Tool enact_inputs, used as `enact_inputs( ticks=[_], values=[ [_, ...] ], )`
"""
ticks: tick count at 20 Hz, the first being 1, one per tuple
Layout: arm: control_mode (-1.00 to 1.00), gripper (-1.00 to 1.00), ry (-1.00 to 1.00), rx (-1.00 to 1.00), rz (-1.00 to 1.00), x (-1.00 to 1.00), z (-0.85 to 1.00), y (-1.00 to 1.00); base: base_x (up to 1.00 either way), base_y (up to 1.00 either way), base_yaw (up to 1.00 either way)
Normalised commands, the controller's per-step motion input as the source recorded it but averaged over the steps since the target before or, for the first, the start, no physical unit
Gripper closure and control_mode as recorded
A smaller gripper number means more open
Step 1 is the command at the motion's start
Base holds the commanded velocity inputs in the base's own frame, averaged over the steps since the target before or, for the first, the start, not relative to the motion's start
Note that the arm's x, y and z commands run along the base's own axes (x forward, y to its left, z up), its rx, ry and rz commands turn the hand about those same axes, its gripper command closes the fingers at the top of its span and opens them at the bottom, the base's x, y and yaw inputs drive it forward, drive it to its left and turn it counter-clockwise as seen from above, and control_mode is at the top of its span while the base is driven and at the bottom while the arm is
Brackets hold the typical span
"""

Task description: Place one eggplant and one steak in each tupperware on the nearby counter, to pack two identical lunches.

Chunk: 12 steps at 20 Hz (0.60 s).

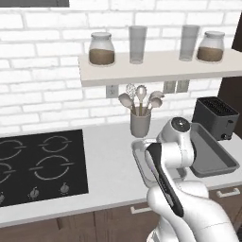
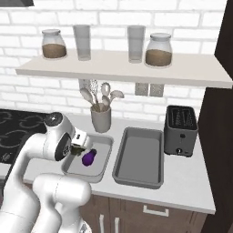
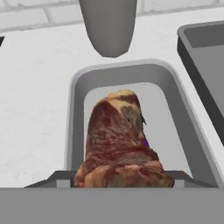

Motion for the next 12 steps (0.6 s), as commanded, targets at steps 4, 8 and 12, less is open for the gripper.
enact_inputs(
  ticks=[4, 8, 12],
  values=[
    [-1.0, -1.0, 0.0, 0.0, 0.02, 0.68, -0.47, 0.0, 0.0, 0.0, 0.0],
    [-1.0, -1.0, 0.01, 0.0, -0.02, 0.34, -0.01, 0.0, 0.0, 0.0, 0.0],
    [-1.0, -1.0, 0.02, 0.0, 0.0, 0.07, 0.0, 0.0, 0.0, 0.0, 0.0]
  ],
)
